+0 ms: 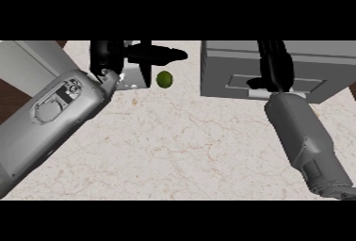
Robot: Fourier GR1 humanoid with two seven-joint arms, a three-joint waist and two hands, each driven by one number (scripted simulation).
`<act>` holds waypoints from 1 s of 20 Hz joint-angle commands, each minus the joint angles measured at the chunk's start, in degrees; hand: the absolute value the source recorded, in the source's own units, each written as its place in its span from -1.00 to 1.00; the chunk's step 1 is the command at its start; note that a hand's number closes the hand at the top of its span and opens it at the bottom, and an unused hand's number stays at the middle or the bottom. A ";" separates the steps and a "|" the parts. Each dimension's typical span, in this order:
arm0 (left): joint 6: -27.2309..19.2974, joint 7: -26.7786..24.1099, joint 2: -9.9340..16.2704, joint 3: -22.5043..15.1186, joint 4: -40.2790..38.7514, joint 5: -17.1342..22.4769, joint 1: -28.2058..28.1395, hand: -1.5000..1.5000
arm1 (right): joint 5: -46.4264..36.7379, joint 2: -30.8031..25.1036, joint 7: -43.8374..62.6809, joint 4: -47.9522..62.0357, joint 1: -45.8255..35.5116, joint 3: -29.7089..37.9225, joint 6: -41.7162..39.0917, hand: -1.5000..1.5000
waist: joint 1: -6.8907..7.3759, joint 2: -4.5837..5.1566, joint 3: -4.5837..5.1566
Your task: Pick up the can, place it into the drawer and close the drawer
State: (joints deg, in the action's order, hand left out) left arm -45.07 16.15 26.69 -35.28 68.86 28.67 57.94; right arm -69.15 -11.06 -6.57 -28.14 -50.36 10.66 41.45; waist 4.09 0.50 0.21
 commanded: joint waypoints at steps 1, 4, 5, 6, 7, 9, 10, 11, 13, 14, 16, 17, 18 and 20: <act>1.14 -1.30 2.00 0.17 3.75 -0.72 -3.49 -1.00 | -0.93 0.53 1.06 6.86 -4.87 1.09 3.00 -1.00 | 2.13 1.10 -0.33; 1.29 0.68 3.62 0.41 5.86 -1.03 -4.89 -1.00 | 1.30 -2.76 -1.91 8.62 -7.78 2.77 0.56 -1.00 | 1.21 0.76 -0.35; 0.30 0.19 1.67 -0.17 4.52 -1.77 -4.15 -1.00 | -1.05 -1.15 2.66 9.96 -10.66 1.87 0.77 -1.00 | 1.59 1.14 -0.33; 1.36 -0.82 2.63 -0.20 6.76 -1.26 -6.89 -1.00 | -1.02 -1.07 3.13 10.39 -11.02 2.07 0.86 -1.00 | 2.35 1.12 -0.29; 0.27 -1.58 2.12 -0.21 7.39 -1.91 -8.53 -1.00 | -0.84 -0.48 3.30 10.92 -12.73 2.05 -0.63 -1.00 | 1.34 0.78 -0.27; 0.21 0.75 3.90 0.15 9.76 -2.22 -7.74 -1.00 | -0.38 -1.88 1.21 12.13 -12.00 2.91 1.62 -1.00 | 1.69 0.87 -0.35; 0.45 -0.88 3.02 0.07 7.85 -2.48 -8.55 -1.00 | -0.69 -1.43 3.70 12.78 -14.61 3.05 -0.03 -1.00 | 1.96 1.30 -0.31; 2.16 0.29 4.46 1.24 8.53 -1.56 -8.31 -1.00 | -0.53 -1.00 1.29 13.31 -12.43 3.08 2.45 -1.00 | 1.42 1.22 -0.35; 1.03 -1.46 2.41 0.14 8.86 -2.63 -9.65 -1.00 | -0.27 -0.96 2.03 13.71 -13.95 3.71 2.61 -1.00 | 1.86 1.60 -0.35; 1.44 -0.47 3.52 1.14 10.32 -2.01 -9.76 -1.00 | 0.30 -1.12 1.06 14.29 -14.11 4.15 1.70 -1.00 | 1.78 1.33 -0.35; 1.55 -1.57 3.50 0.85 10.27 -2.69 -11.20 -1.00 | 0.76 -1.85 -1.25 14.73 -16.78 4.28 -2.01 -1.00 | 1.80 1.33 -0.34; 2.30 -3.71 3.08 1.39 9.62 -2.54 -12.14 -1.00 | 2.35 -1.31 -2.37 14.48 -16.20 5.66 -1.26 -1.00 | 1.83 1.71 -0.35; 2.00 -2.48 3.26 1.35 9.28 -2.90 -11.22 -1.00 | 3.84 1.54 -3.61 13.69 -14.74 6.70 1.26 -1.00 | 1.07 1.38 -0.41; 2.31 -3.38 3.57 1.87 9.56 -2.61 -12.28 -1.00 | 7.68 2.67 -6.31 12.00 -16.84 9.76 -0.28 -1.00 | 1.49 1.40 -0.46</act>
State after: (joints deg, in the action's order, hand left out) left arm -43.20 14.00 30.21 -34.02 78.47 26.17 46.98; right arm -67.86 -13.33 -10.65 -13.68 -62.82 15.57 40.19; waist 4.14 1.73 -0.13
